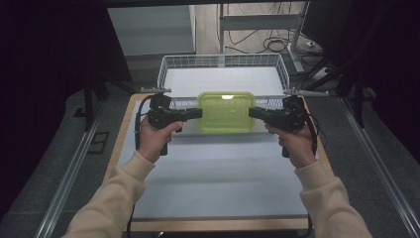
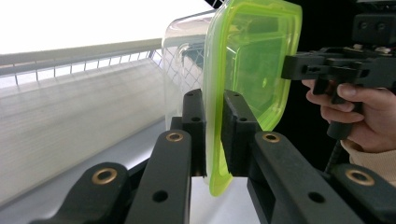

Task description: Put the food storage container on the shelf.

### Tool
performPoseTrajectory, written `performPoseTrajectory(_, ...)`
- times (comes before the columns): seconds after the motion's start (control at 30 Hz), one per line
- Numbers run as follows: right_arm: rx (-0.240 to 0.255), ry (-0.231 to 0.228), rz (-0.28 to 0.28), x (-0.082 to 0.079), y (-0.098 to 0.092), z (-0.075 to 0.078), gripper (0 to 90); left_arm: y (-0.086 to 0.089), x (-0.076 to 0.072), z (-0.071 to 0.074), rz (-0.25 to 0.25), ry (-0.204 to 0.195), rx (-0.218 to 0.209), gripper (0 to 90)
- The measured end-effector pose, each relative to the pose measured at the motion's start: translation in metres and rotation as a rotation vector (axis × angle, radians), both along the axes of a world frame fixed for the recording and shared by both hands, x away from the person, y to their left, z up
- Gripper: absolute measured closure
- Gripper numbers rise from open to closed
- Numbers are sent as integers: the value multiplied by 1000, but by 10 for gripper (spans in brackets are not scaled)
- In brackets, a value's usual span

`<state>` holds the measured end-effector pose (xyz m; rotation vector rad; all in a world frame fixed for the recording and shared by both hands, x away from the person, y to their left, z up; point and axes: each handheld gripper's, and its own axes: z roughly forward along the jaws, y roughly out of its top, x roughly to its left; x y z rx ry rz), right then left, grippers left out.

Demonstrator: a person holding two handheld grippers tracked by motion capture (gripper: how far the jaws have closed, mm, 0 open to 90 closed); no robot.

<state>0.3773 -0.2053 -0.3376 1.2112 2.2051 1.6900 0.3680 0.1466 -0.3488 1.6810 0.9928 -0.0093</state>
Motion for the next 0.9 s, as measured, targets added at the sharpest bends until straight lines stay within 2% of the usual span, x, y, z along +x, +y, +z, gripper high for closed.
performPoseTrajectory(0.2,-9,-11,-3,6,2,9,803,1,5,6,9,0,-6,812)
performPoseTrajectory(0.47,-4,-8,-13,17,4,16,802,0,18,22,30,-16,24,810)
performPoseTrajectory(0.73,-10,-13,-24,27,5,23,801,-2,29,31,43,-22,40,809)
performPoseTrajectory(0.9,-30,-14,-27,36,7,30,798,-2,36,38,52,-25,48,808)
